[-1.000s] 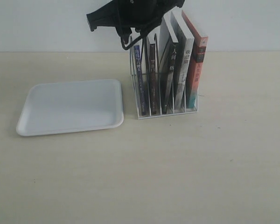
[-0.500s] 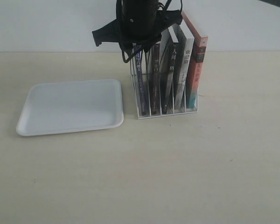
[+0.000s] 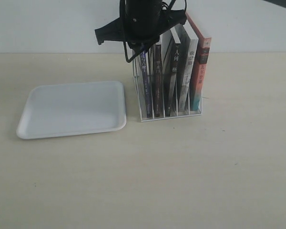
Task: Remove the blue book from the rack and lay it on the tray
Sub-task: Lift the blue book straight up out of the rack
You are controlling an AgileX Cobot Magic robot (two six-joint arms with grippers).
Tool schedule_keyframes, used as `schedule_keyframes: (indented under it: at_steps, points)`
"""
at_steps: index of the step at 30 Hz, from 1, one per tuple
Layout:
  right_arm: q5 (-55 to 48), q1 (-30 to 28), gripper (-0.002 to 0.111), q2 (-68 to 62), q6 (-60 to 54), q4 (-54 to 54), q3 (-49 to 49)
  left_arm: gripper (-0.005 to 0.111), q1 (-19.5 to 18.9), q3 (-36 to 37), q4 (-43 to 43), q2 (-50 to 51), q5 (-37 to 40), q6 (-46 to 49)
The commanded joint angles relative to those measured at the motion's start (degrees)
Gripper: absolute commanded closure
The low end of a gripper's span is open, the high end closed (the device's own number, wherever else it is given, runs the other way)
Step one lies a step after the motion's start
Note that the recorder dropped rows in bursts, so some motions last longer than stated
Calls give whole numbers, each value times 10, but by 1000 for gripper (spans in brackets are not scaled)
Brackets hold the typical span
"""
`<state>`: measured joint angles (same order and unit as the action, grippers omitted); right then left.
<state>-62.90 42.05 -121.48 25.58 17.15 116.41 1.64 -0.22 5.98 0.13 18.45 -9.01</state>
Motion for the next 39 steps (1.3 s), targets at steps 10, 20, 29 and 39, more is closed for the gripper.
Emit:
schedule_keyframes:
  at_steps: [10,20,29,39]
  points:
    - [12,-3,109,22,-6,14,3,101,3,2,2,-1,-5,-2]
    - [27,-3,109,87,-6,41,3,101,3,2,2,-1,-5,-2]
    - [32,-3,109,97,-6,40,3,101,3,2,2,-1,-5,-2]
    - [34,-3,109,97,-7,41,3,101,3,2,2,-1,-5,-2]
